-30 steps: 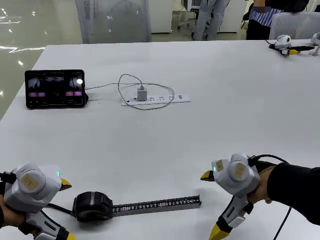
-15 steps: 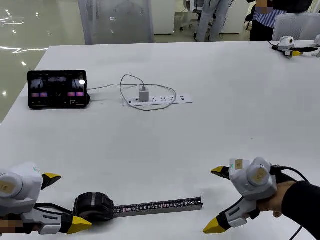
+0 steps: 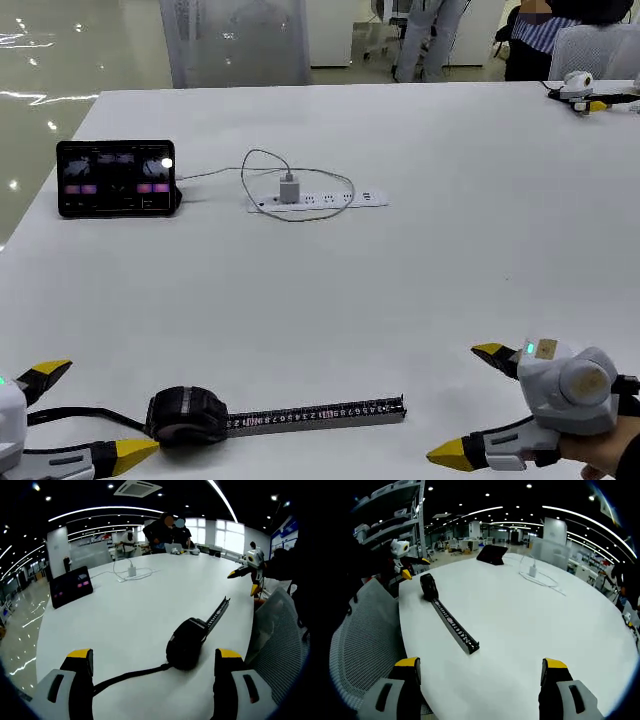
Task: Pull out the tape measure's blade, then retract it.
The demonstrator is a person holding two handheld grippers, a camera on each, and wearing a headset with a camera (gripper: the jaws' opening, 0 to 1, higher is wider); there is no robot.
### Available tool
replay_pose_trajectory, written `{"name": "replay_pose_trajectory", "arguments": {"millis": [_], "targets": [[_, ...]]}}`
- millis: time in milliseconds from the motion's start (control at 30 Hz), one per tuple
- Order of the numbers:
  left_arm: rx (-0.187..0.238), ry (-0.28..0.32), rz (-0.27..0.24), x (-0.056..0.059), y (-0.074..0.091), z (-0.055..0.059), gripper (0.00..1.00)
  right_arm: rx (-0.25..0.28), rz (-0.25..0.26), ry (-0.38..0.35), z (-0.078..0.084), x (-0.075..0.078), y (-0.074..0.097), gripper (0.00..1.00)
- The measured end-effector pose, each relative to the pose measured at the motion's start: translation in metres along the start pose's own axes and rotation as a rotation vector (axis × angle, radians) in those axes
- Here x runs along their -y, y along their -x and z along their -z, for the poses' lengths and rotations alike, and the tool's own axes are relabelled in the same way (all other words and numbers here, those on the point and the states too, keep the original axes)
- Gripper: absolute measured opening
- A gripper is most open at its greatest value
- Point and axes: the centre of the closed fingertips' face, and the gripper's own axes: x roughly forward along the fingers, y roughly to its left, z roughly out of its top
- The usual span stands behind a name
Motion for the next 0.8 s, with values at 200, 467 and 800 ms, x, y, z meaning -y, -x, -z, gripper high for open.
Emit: {"name": "replay_pose_trajectory", "arguments": {"millis": [200, 467, 800], "targets": [[-0.025, -0.003, -0.012, 0.003, 0.009, 0.021, 0.99, 0.032, 0.06, -0.018, 0.007, 0.004, 0.015, 0.99], [0.013, 0.04, -0.043, 0.0, 0.019, 0.027, 0.99, 0.008, 0.084, -0.022, 0.029, 0.0, 0.022, 0.99], [-0.034, 0.032, -0.009, 0.016, 0.016, 0.048, 0.99, 0.023, 0.101, -0.028, 0.04, -0.001, 0.028, 0.99]]}}
